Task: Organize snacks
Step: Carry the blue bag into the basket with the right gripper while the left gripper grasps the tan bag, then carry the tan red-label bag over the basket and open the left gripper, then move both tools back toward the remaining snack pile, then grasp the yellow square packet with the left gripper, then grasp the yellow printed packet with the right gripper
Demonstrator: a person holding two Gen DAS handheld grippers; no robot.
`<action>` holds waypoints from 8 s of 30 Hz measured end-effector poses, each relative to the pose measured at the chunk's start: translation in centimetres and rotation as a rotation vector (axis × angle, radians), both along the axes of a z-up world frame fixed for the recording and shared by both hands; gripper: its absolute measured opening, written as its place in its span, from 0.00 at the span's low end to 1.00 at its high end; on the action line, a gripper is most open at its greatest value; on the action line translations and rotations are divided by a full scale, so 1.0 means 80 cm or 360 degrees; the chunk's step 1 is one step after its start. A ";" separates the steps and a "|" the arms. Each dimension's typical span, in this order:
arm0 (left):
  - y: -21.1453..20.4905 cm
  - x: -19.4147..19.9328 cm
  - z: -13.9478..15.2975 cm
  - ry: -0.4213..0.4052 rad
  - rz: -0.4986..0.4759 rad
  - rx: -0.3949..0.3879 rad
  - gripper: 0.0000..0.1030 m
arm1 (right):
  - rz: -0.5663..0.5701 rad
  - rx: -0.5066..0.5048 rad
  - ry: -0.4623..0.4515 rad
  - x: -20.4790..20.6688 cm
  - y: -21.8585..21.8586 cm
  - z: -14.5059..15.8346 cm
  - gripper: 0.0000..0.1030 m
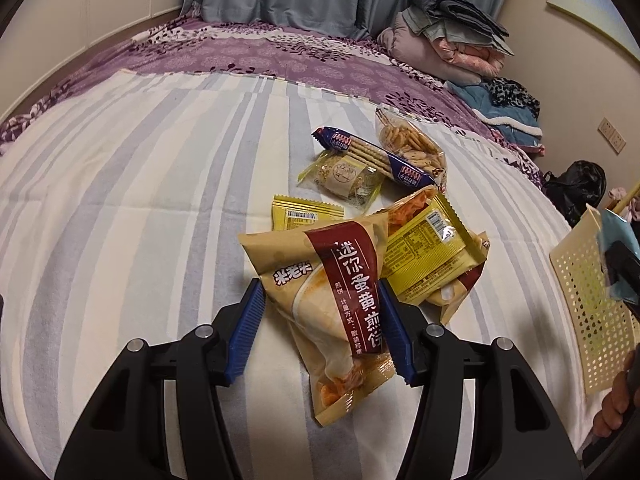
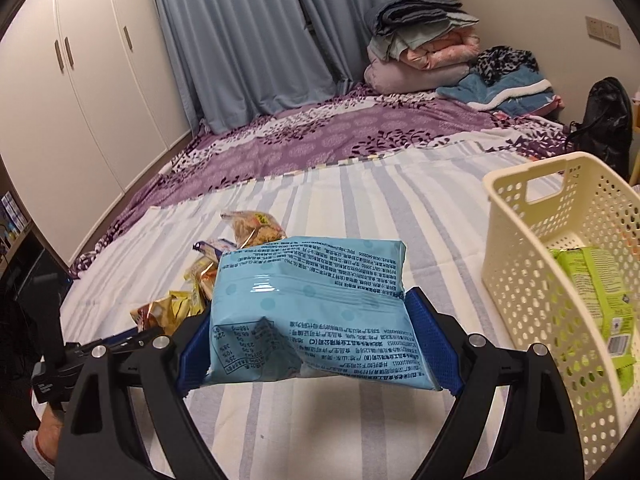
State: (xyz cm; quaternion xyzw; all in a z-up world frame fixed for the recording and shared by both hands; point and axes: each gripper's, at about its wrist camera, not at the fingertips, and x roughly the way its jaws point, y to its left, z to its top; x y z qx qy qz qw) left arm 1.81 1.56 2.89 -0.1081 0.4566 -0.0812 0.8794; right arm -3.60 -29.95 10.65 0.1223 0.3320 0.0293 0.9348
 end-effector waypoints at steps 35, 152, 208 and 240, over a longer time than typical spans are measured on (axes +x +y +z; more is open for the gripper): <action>-0.124 -0.035 0.127 -0.0327 -0.0395 -0.0160 0.44 | -0.0772 -0.0031 -0.0199 -0.135 -0.201 0.037 0.89; -0.051 0.005 0.169 -0.0426 -0.0285 -0.0209 0.96 | -0.0142 -0.0209 -0.0224 -0.092 -0.012 0.046 0.95; 0.036 0.039 0.025 -0.0171 -0.0030 0.0180 0.47 | 0.0385 -0.0220 0.0084 -0.009 0.140 -0.043 0.95; 0.077 0.019 0.040 -0.0217 0.0037 0.0047 0.47 | 0.0676 -0.0047 0.0071 0.107 0.209 -0.067 0.95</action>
